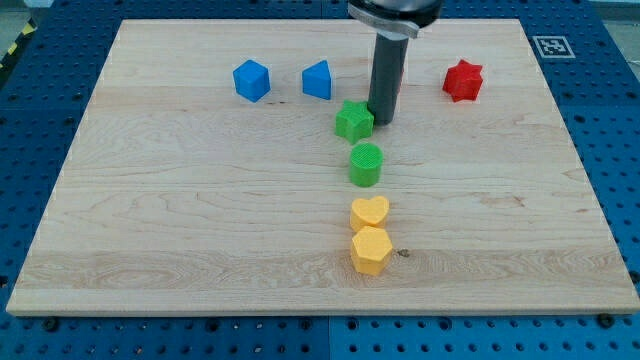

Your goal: Move the green star towards the center left

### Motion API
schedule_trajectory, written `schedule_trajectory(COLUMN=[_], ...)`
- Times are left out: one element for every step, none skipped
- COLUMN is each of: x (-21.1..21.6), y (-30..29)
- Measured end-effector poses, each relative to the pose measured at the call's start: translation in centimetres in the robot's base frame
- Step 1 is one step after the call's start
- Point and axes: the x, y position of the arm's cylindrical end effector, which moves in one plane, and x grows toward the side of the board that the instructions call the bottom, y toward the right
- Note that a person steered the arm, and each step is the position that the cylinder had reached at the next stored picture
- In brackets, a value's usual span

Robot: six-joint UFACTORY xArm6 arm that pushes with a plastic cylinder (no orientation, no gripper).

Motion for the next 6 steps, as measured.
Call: schedule_trajectory(x=[0.6,4.5,5.8,5.8,5.6,3.5], y=[-2.0,-3.1,-6.6,-11.9,-16.1,-17.9])
